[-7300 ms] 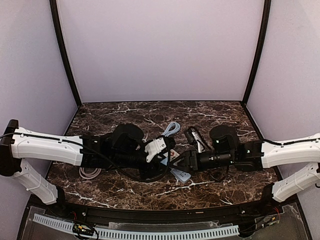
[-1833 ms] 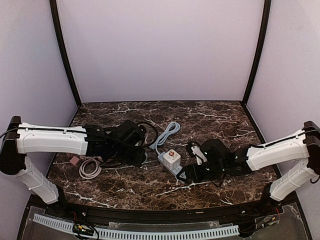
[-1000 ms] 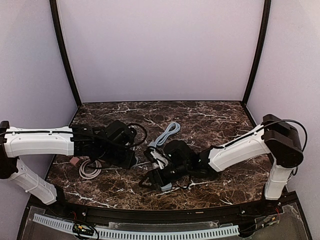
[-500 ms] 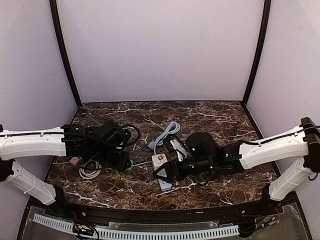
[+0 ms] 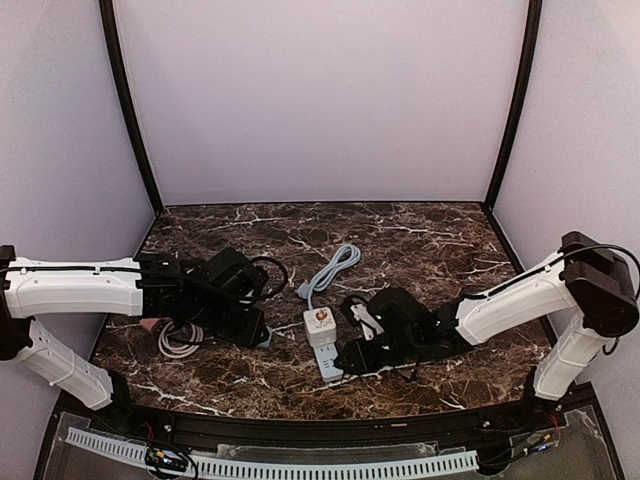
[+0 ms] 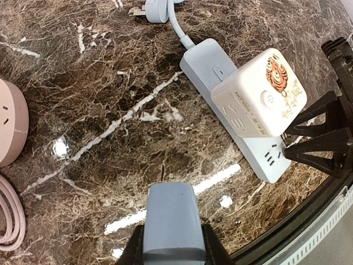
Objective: Insert the plug
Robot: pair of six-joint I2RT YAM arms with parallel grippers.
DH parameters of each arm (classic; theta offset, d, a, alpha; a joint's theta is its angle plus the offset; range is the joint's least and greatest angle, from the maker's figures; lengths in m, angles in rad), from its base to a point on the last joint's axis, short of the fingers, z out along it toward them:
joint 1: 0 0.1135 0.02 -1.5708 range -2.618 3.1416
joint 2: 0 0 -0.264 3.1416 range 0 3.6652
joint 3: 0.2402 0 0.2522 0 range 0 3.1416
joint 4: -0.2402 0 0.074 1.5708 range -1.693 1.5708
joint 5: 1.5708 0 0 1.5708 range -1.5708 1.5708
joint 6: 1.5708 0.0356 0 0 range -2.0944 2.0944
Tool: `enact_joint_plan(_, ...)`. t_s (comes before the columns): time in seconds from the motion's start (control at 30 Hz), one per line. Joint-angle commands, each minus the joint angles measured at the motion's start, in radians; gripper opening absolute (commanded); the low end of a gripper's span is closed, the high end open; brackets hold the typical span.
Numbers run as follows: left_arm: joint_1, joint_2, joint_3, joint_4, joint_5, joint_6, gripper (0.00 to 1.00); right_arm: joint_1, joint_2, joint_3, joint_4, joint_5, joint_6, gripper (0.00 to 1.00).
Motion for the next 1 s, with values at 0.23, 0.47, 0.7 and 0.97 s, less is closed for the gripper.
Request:
enact_joint_plan(0.23, 0.005, -0.007, -0.025, 0.012, 0.004, -0.006, 0.01, 0.002, 0.178, 0.089, 0.228, -0.247, 0.002, 0.22)
enact_joint_plan(0.47, 0.007, -0.022, -0.034, -0.008, -0.005, -0.013, 0.01, 0.043, 0.311, 0.254, 0.251, -0.329, 0.024, 0.20)
enact_joint_plan(0.7, 0.007, -0.038, -0.040, -0.057, -0.024, -0.039, 0.01, 0.063, 0.245, 0.224, 0.246, -0.335, 0.053, 0.25)
enact_joint_plan(0.97, 0.007, -0.066, 0.010, -0.183, -0.046, -0.045, 0.01, 0.114, 0.280, 0.261, 0.272, -0.402, 0.053, 0.29)
